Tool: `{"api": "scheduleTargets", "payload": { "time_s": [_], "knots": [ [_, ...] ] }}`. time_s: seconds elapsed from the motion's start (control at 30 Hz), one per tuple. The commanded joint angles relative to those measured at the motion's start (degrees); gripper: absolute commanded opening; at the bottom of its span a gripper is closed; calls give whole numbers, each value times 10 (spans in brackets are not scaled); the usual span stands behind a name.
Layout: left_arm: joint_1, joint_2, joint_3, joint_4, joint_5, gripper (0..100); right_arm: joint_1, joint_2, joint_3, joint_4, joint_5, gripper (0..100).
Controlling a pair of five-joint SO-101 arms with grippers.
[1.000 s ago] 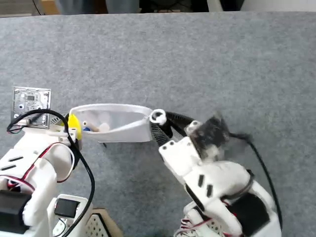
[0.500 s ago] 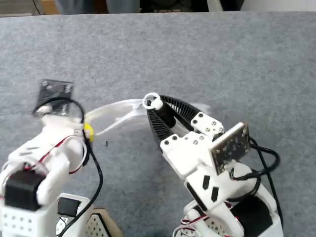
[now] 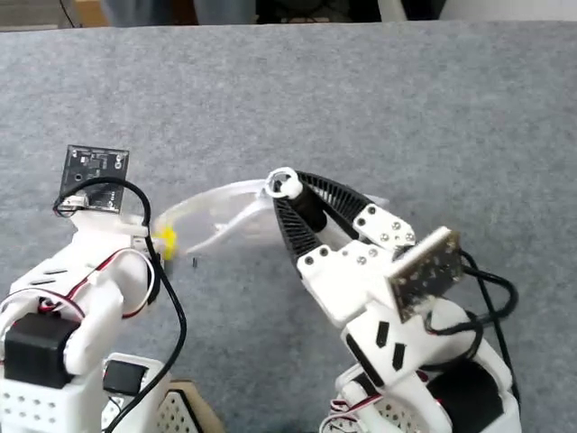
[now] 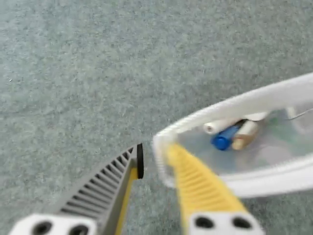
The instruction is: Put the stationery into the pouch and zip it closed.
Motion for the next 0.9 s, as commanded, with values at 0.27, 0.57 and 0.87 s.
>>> {"api": "scheduleTargets", "payload": {
  "time_s": [0.27,0.57,0.87],
  "knots": [
    [-1,-8,-60,36,-9,414,4,-8,-70,62,4,12],
    [-82,-64,-138,25,-30,414,7,-6,-130,141,3,12],
    [-99,-66,-230,29,-47,414,49,-3,-108,142,0,12]
  ]
}}
